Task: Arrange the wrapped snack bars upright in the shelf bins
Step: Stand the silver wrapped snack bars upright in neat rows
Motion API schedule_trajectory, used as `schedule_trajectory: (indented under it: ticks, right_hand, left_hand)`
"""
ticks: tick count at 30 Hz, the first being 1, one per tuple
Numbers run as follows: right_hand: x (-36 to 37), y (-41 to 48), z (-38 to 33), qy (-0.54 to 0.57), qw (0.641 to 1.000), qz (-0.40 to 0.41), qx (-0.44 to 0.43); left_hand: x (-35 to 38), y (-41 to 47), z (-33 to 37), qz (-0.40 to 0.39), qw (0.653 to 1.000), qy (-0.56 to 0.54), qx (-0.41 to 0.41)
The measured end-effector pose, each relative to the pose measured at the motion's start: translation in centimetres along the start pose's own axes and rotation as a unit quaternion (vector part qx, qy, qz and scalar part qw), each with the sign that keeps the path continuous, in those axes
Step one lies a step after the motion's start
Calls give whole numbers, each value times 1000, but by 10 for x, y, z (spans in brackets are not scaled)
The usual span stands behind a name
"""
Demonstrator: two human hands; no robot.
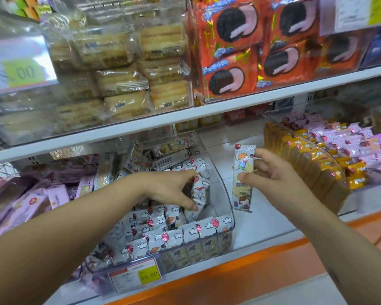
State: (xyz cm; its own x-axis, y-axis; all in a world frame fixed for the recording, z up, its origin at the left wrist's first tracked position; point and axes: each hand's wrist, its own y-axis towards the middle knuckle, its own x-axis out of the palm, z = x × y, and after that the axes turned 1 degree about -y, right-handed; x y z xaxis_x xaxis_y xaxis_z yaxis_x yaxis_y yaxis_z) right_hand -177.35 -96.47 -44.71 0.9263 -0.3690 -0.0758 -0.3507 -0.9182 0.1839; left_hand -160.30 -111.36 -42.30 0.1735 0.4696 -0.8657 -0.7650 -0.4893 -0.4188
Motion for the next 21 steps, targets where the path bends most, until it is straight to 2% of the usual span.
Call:
schedule_trajectory:
  ticks: [3,6,9,12,16,21]
  right_hand:
    - [0,0,-2,3,1000,0,-10]
    - [1,-1,-9,8,998,37,-45]
    - [4,-2,-16,35,993,72,-87]
    - [16,-4,-16,40,993,42,-99]
    - [35,-4,-9,-105,986,16,-129]
    - [57,6,-7,-253,959,-15,-130]
  left_hand:
    - [-4,-5,5,1,1000,-9,-6]
    - [-5,-16,5,4,999,-33,-6]
    - [2,-25,2,54,998,-12,-6]
    - [8,-32,-4,110,994,7,-13]
    - [6,-48,-10,162,984,-70,-23]
    - [12,-74,-7,258,949,-179,-42]
